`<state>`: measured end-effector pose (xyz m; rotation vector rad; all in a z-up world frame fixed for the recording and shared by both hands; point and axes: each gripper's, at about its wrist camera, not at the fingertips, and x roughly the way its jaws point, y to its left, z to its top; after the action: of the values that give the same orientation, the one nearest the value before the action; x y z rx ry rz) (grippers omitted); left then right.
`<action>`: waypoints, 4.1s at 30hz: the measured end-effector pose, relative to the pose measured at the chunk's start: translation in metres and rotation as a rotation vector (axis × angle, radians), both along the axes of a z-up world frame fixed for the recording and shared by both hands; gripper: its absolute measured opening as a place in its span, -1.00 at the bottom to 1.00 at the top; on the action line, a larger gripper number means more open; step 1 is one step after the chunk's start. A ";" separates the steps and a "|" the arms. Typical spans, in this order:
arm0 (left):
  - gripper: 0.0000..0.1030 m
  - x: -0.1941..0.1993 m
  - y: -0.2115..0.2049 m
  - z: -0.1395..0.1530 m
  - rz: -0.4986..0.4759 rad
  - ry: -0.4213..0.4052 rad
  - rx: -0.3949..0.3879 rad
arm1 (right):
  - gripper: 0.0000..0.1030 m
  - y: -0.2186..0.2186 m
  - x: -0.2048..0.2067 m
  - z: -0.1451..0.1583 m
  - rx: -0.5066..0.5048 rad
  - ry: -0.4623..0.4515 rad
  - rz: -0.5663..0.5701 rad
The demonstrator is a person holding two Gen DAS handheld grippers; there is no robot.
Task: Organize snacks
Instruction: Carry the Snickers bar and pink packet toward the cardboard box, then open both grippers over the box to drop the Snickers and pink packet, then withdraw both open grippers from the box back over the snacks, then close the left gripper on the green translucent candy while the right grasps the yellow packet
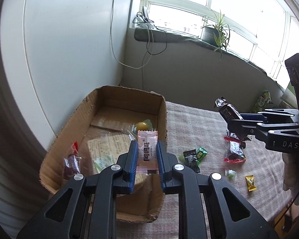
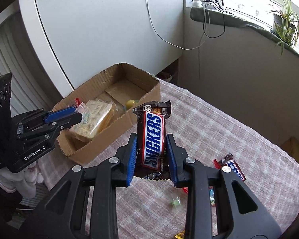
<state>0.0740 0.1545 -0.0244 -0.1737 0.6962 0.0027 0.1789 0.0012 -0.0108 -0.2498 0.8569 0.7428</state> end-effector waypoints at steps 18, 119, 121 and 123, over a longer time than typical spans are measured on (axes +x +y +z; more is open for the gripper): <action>-0.66 0.040 0.040 -0.001 0.070 0.002 0.021 | -0.43 0.100 0.048 -0.014 -0.010 0.015 0.096; -0.26 0.039 -0.188 -0.077 -0.435 0.221 0.029 | -0.08 -0.144 -0.054 -0.112 -0.074 0.141 -0.213; -0.39 0.040 -0.188 -0.080 -0.432 0.227 0.038 | -0.18 -0.144 -0.053 -0.112 -0.082 0.136 -0.217; -0.51 0.041 -0.189 -0.080 -0.423 0.222 0.044 | -0.31 -0.145 -0.052 -0.112 -0.090 0.131 -0.221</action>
<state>0.1146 -0.0345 -0.1046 0.0201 0.9435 -0.3721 0.1267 -0.1435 -0.1229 -0.1842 1.0261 0.5188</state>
